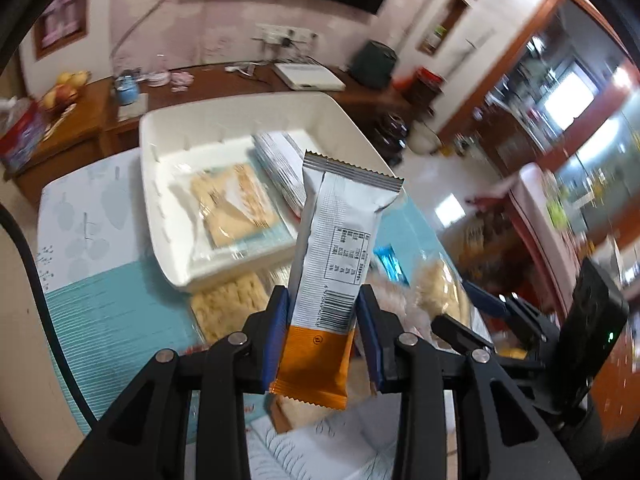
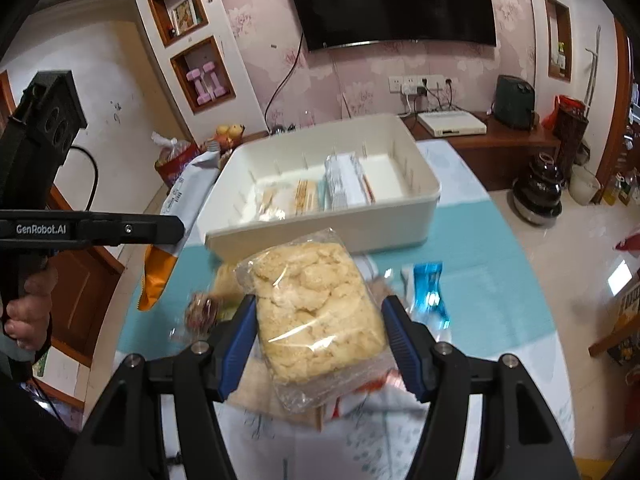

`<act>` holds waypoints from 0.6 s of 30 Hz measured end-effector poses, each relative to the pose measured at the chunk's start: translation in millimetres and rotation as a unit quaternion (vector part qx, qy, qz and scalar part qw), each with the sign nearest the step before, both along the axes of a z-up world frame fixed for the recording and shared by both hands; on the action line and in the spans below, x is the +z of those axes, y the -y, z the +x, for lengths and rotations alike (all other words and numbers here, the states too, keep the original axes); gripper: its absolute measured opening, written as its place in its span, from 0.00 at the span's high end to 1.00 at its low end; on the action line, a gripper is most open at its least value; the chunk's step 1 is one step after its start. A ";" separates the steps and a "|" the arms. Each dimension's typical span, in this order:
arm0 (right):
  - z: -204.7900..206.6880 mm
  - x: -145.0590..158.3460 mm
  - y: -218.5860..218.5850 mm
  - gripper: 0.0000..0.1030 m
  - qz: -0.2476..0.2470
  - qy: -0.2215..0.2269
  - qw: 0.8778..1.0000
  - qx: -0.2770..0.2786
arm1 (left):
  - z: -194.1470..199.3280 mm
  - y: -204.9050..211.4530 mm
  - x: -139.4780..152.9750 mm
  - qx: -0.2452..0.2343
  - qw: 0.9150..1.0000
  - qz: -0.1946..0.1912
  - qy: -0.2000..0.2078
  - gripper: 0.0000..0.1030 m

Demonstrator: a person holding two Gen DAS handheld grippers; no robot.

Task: Organize snacks
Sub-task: 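Carry snack bar with left tool while right tool carries cookie bag to bin, then lower snack bar into bin with left tool while right tool releases cookie bag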

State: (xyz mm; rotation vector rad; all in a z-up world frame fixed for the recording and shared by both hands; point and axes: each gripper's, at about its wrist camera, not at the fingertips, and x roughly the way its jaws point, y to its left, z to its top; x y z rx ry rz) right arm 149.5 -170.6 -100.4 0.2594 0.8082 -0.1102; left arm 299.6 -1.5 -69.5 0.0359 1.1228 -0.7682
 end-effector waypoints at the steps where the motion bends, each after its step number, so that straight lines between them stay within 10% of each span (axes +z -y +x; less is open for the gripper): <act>1: 4.2 2.5 4.2 0.39 -0.001 0.002 1.000 0.001 | 4.6 0.6 2.0 0.013 1.000 -0.003 0.004 0.68; 18: 80.3 17.9 60.7 0.39 -0.017 0.042 0.999 0.021 | 60.4 21.8 -11.8 0.152 0.988 -0.019 0.016 0.68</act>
